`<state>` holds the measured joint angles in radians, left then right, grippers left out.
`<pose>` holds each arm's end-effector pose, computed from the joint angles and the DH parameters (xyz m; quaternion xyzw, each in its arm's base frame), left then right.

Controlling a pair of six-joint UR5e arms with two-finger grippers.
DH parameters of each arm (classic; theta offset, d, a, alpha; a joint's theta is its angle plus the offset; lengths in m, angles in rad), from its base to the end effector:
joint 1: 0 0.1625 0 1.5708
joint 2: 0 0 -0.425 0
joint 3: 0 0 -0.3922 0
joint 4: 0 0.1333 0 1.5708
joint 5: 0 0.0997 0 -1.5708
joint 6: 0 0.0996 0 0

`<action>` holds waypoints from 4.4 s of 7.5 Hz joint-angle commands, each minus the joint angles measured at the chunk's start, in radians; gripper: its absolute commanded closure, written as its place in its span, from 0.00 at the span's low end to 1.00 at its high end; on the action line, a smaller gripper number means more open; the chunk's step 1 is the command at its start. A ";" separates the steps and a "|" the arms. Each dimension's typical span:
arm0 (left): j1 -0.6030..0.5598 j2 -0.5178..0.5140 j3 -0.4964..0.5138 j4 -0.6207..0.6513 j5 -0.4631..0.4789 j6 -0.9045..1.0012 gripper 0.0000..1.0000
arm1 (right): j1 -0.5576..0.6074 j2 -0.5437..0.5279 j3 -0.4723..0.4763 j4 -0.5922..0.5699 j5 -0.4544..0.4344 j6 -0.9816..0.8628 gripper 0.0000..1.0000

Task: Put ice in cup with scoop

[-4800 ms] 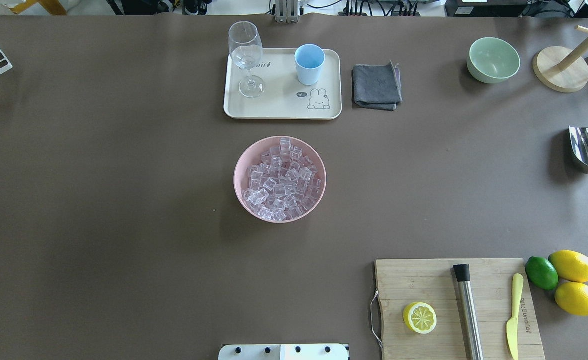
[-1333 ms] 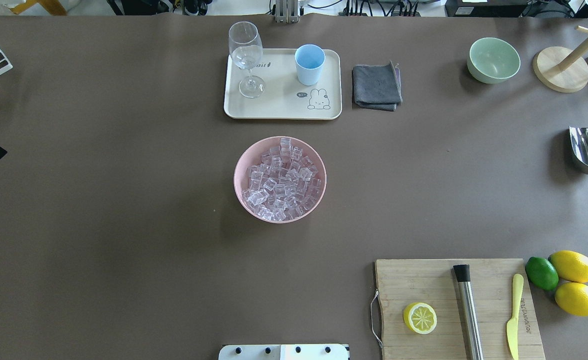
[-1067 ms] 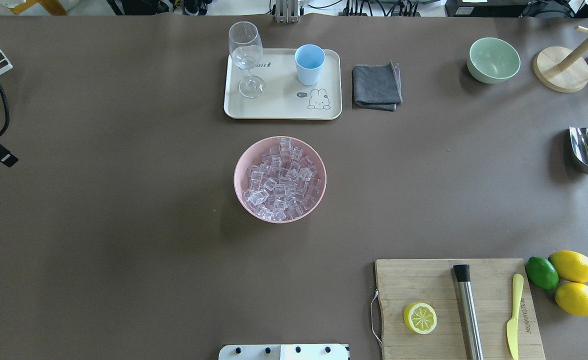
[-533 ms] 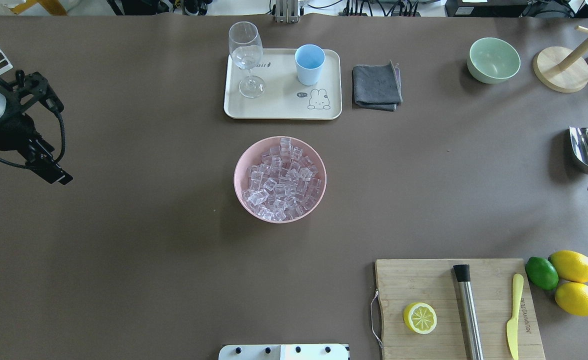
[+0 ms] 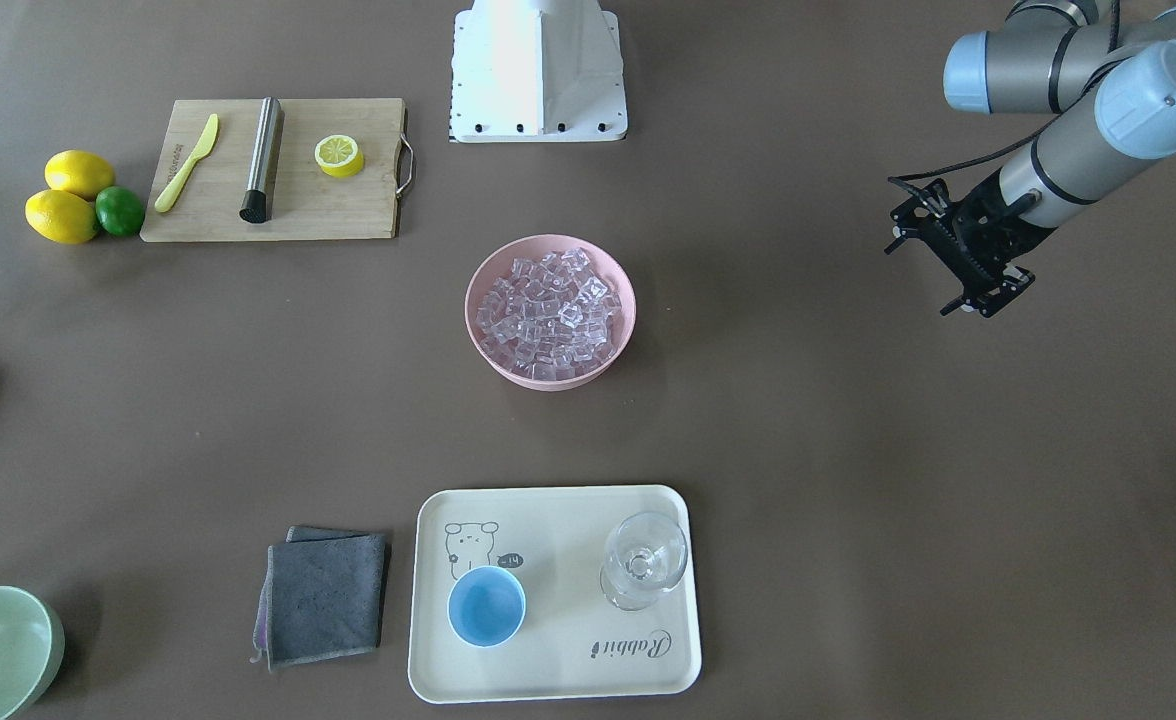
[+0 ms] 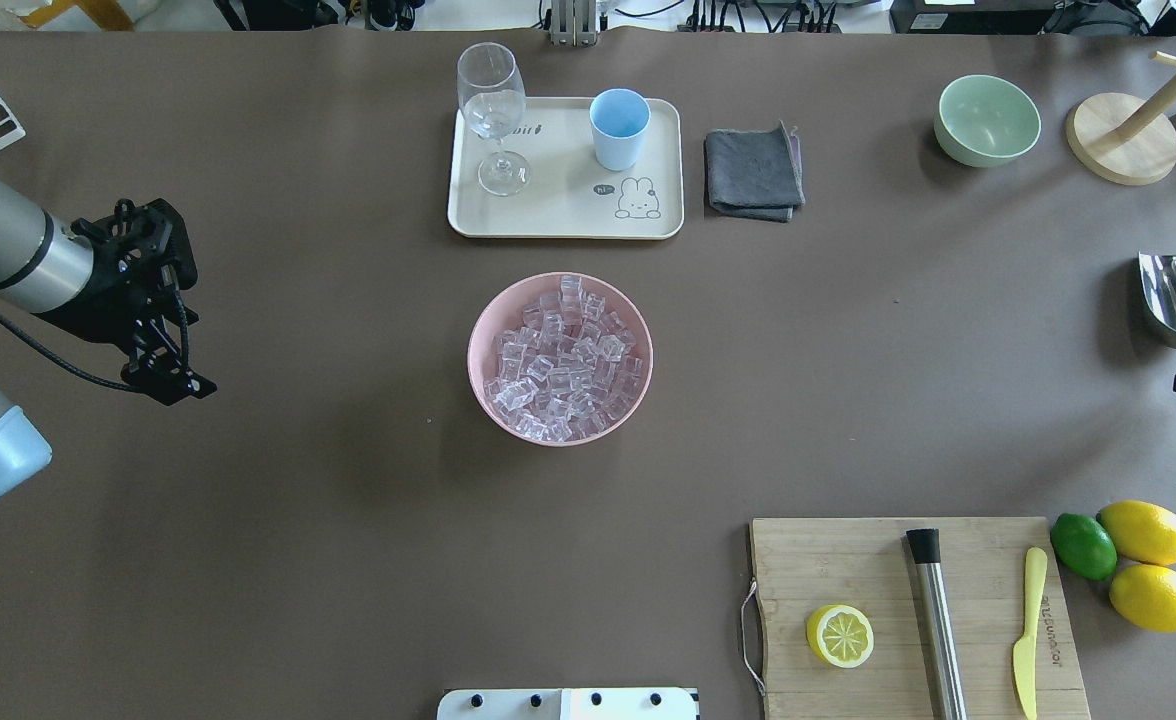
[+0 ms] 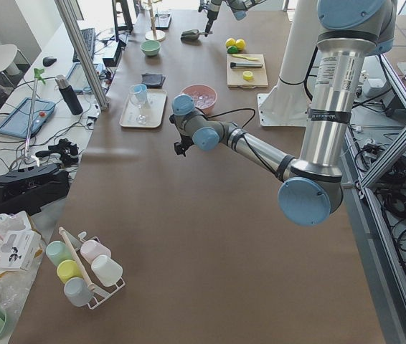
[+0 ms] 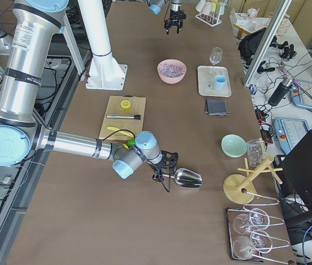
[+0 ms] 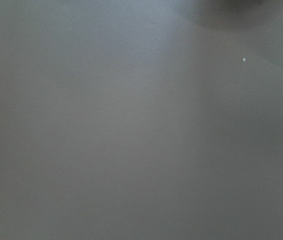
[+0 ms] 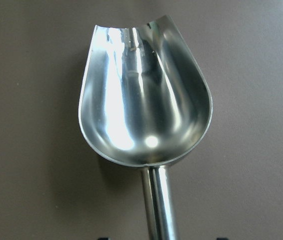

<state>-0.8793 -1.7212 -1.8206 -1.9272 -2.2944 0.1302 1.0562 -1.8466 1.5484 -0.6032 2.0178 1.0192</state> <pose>0.2980 -0.4656 0.4157 0.2408 0.4117 0.4670 0.7446 -0.1149 -0.3866 0.6952 0.0854 -0.3730 0.1594 0.9100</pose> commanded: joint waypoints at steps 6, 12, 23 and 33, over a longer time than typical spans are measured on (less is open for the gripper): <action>0.250 -0.109 0.092 -0.148 0.174 0.123 0.01 | 0.080 0.007 0.060 -0.042 0.185 -0.268 1.00; 0.301 -0.167 0.155 -0.314 0.294 0.117 0.01 | 0.209 0.172 0.343 -0.521 0.300 -0.699 1.00; 0.333 -0.213 0.162 -0.312 0.293 0.066 0.01 | -0.261 0.861 0.648 -1.747 -0.086 -1.263 1.00; 0.322 -0.337 0.271 -0.371 0.349 0.063 0.01 | -0.475 1.392 0.165 -2.206 -0.335 -1.424 1.00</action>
<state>-0.5473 -2.0603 -1.5498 -2.3000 -1.9422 0.1948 0.5983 -0.4714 1.7714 -2.8077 1.7123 -0.4042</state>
